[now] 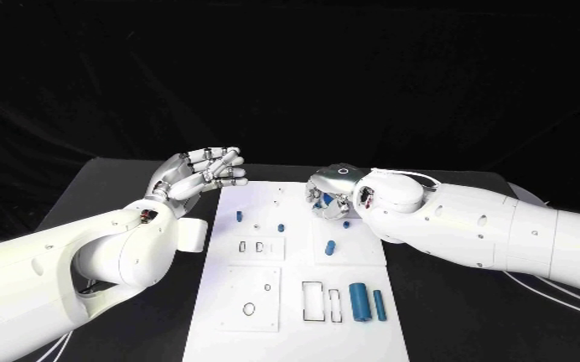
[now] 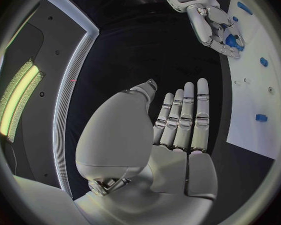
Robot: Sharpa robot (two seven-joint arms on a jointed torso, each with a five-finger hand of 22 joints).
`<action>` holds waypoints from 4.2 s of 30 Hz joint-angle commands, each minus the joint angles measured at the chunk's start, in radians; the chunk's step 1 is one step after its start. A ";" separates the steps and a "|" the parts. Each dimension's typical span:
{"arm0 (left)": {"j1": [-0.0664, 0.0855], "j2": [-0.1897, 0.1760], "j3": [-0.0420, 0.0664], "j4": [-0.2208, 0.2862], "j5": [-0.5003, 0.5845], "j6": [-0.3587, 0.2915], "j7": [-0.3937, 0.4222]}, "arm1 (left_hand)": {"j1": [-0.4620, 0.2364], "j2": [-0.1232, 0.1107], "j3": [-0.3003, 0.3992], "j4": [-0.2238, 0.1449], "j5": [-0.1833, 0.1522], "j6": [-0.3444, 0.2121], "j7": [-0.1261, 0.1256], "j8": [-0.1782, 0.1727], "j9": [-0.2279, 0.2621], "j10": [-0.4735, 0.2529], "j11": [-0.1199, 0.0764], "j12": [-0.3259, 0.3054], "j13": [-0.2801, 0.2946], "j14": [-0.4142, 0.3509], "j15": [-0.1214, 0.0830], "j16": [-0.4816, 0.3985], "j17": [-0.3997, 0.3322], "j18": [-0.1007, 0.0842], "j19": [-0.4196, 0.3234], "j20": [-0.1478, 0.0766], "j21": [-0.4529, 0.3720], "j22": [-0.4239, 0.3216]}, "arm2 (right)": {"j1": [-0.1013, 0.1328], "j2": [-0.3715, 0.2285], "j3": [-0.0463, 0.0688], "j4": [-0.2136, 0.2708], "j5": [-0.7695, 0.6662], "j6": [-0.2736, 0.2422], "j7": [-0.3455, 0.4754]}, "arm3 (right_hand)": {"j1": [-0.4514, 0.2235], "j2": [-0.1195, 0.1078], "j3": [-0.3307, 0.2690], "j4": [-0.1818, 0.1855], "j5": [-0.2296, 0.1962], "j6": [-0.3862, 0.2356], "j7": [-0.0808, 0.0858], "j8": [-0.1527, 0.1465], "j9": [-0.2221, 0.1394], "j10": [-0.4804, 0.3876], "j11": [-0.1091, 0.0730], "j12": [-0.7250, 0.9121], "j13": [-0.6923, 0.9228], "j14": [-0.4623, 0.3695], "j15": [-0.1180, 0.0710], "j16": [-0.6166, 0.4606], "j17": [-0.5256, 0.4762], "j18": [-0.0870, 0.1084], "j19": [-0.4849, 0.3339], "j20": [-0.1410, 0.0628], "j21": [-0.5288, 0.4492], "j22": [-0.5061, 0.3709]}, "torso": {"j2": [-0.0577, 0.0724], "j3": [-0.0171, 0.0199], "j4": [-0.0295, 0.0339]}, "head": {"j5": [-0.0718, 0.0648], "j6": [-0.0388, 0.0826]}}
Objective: Assemble the parts on the task board
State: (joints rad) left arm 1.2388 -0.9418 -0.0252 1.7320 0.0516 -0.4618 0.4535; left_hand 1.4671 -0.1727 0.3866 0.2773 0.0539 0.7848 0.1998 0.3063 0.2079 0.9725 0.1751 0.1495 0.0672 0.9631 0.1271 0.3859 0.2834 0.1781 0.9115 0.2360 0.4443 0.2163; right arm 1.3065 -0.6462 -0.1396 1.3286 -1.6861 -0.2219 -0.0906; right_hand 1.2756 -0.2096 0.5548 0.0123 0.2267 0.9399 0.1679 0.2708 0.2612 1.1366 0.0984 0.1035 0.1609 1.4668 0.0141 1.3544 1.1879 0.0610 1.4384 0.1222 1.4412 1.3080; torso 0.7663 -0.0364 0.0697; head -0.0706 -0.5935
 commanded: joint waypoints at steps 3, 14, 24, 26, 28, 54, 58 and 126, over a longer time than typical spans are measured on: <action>0.003 -0.001 0.001 0.000 0.001 0.021 0.001 | 0.001 -0.008 0.002 0.002 -0.003 0.002 0.031 -0.006 -0.001 0.004 0.004 -0.004 -0.001 -0.003 0.003 0.002 0.002 0.006 0.008 -0.002 0.006 0.002 | -0.001 -0.005 -0.001 0.006 -0.029 0.014 -0.013 | 0.008 0.000 0.008 0.000 0.001 0.007 0.001 0.004 0.002 0.008 0.002 0.005 0.002 0.038 0.005 0.006 0.002 -0.015 0.009 0.002 0.007 0.049 | 0.003 0.0000 0.0024 | -0.001 0.002; 0.003 -0.004 0.001 -0.005 0.001 0.021 -0.001 | 0.000 -0.008 0.002 0.002 -0.003 0.002 0.031 -0.007 -0.002 0.003 0.004 -0.005 -0.002 -0.004 0.003 0.002 0.002 0.006 0.008 -0.002 0.008 0.002 | -0.003 -0.017 -0.001 0.021 -0.035 -0.011 -0.017 | -0.004 -0.012 0.004 0.007 -0.005 0.004 0.003 0.003 0.006 -0.004 0.006 -0.002 0.002 0.037 0.007 0.012 0.003 -0.015 0.007 0.003 0.009 0.052 | 0.007 -0.0001 0.0058 | -0.004 0.006; 0.003 -0.005 0.001 -0.008 0.001 0.022 -0.001 | 0.000 -0.008 0.002 0.002 -0.003 0.002 0.031 -0.007 -0.002 0.003 0.004 -0.005 -0.002 -0.004 0.003 0.002 0.002 0.006 0.008 -0.002 0.008 0.002 | -0.004 -0.033 0.000 0.038 -0.041 -0.029 -0.023 | -0.015 -0.023 -0.005 0.016 -0.010 0.000 0.005 0.001 0.009 -0.021 0.009 -0.009 0.002 0.034 0.011 0.013 0.000 -0.014 0.001 0.006 0.007 0.048 | 0.009 0.0004 0.0070 | -0.006 0.008; 0.003 -0.006 0.001 -0.008 0.001 0.022 -0.001 | -0.001 -0.008 0.002 0.003 -0.003 0.001 0.031 -0.007 -0.002 0.002 0.004 -0.007 -0.002 -0.005 0.003 0.001 0.003 0.005 0.009 -0.002 0.009 0.003 | -0.004 -0.036 0.000 0.041 -0.042 -0.031 -0.024 | -0.017 -0.025 -0.006 0.018 -0.010 -0.001 0.005 0.001 0.009 -0.025 0.010 -0.011 0.001 0.033 0.011 0.013 -0.002 -0.013 -0.001 0.007 0.006 0.045 | 0.010 -0.0005 0.0079 | -0.007 0.009; 0.003 -0.006 0.001 -0.009 0.001 0.022 -0.002 | -0.001 -0.008 0.002 0.003 -0.003 0.001 0.031 -0.007 -0.002 0.002 0.004 -0.007 -0.002 -0.005 0.003 0.001 0.003 0.005 0.009 -0.002 0.009 0.003 | -0.004 -0.038 0.000 0.045 -0.042 -0.033 -0.025 | -0.018 -0.026 -0.007 0.019 -0.010 -0.002 0.005 0.001 0.009 -0.026 0.010 -0.011 0.001 0.033 0.012 0.012 -0.004 -0.013 -0.003 0.007 0.005 0.043 | 0.010 0.0000 0.0082 | -0.007 0.009; 0.003 -0.009 0.001 -0.012 0.001 0.022 -0.004 | -0.002 -0.008 0.001 0.003 -0.003 0.001 0.031 -0.008 -0.002 0.002 0.004 -0.008 -0.002 -0.005 0.003 0.001 0.003 0.005 0.009 -0.003 0.010 0.003 | -0.005 -0.076 0.005 0.082 -0.045 -0.048 -0.036 | -0.022 -0.029 -0.040 0.042 -0.004 -0.013 0.001 -0.006 0.015 -0.056 0.011 -0.018 0.006 0.022 0.013 0.000 -0.032 -0.008 -0.020 0.011 -0.008 0.026 | 0.013 -0.0018 0.0123 | -0.014 0.014; 0.003 -0.010 0.001 -0.013 0.001 0.022 -0.004 | -0.002 -0.008 0.001 0.003 -0.003 0.001 0.031 -0.008 -0.002 0.002 0.004 -0.008 -0.002 -0.005 0.003 0.001 0.003 0.005 0.009 -0.003 0.010 0.003 | -0.005 -0.077 0.006 0.082 -0.045 -0.036 -0.035 | -0.011 -0.021 -0.036 0.043 -0.002 -0.004 0.000 -0.001 0.019 -0.050 0.009 -0.013 0.009 0.023 0.012 0.003 -0.029 -0.009 -0.017 0.010 -0.005 0.031 | 0.013 -0.0014 0.0137 | -0.016 0.013; 0.003 -0.002 0.001 -0.016 0.001 0.025 -0.011 | 0.005 -0.003 0.006 -0.001 -0.003 0.000 0.029 -0.009 -0.003 0.001 0.004 -0.014 -0.002 -0.009 0.003 -0.001 0.006 0.005 0.011 -0.005 0.016 0.006 | -0.004 0.100 0.022 -0.008 -0.104 -0.234 -0.078 | 0.089 0.035 0.069 -0.008 -0.021 0.067 -0.018 0.039 0.068 0.071 -0.020 0.017 0.038 0.038 -0.014 0.050 0.027 -0.034 0.056 -0.014 0.064 0.152 | 0.017 -0.0043 0.0231 | -0.014 0.006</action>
State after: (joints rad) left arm 1.2396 -0.9461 -0.0254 1.7126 0.0516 -0.4556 0.4359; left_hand 1.4671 -0.1726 0.3865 0.2773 0.0539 0.7848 0.1998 0.3014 0.2060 0.9724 0.1752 0.1386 0.0667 0.9594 0.1308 0.3859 0.2882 0.1781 0.9149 0.2326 0.4559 0.2214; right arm 1.3037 -0.5520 -0.1182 1.3289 -1.7620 -0.4222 -0.1615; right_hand 1.3482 -0.1844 0.6168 0.0133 0.2026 0.9983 0.1487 0.3054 0.3282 1.1867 0.0913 0.1175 0.1914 1.4666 0.0068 1.3990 1.2148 0.0456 1.4629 0.1110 1.5012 1.3081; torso 0.7832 -0.0408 0.0912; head -0.0848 -0.5873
